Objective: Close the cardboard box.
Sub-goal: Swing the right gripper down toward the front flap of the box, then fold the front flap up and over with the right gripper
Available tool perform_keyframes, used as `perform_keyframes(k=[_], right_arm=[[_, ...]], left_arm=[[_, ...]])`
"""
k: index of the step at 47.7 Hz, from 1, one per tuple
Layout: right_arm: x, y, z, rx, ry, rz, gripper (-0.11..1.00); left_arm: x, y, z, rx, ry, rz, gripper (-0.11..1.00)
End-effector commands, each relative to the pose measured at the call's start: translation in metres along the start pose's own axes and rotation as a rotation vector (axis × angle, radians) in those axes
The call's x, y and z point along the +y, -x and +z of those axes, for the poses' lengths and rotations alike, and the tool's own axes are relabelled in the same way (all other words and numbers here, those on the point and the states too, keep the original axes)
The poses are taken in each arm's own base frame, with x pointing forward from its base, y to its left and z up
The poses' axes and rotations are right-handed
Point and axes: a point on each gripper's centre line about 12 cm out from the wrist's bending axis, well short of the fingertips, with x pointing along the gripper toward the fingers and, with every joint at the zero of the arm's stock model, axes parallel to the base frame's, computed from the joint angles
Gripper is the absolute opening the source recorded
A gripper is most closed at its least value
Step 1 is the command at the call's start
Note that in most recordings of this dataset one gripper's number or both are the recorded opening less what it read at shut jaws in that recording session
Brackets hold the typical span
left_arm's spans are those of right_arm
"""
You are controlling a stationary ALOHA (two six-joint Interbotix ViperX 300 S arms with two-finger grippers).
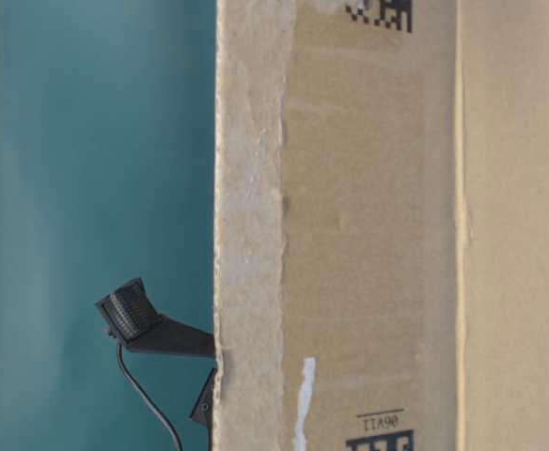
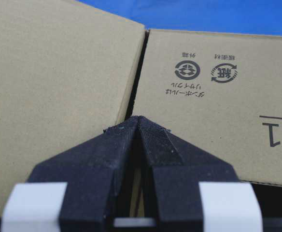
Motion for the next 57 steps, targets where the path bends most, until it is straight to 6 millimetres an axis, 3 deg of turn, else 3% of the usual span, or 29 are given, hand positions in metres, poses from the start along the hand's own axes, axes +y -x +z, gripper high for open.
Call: perform_keyframes(k=[1,16,29,40,57], right_arm=[[-0.014,0.006,0.012,-0.05,-0.017,-0.043,0.0],[-0.069,0.018,0.012,-0.051,-0.073,-0.23,0.0],[-0.102,0.007,-0.018,0.076,-0.148,-0.333,0.0],[-0.109,-0.008,-0.045,0.179,-0.178,-0.348,0.0],[-0.111,-0.01,-0.046,0.183,-0.197,-0.356,0.0]], left_arm=[[-0.002,0.003,0.007,-0.017,0.002,-0.004,0.0],[-0.003,0.004,0.007,-0.017,0.002,-0.005,0.0],[-0.003,0.003,0.009,-0.022,0.003,-0.007,0.0],[-0.003,0.003,0.009,-0.022,0.003,-0.007,0.0],[-0.003,0.003,0.011,-0.028,0.003,-0.005,0.0]])
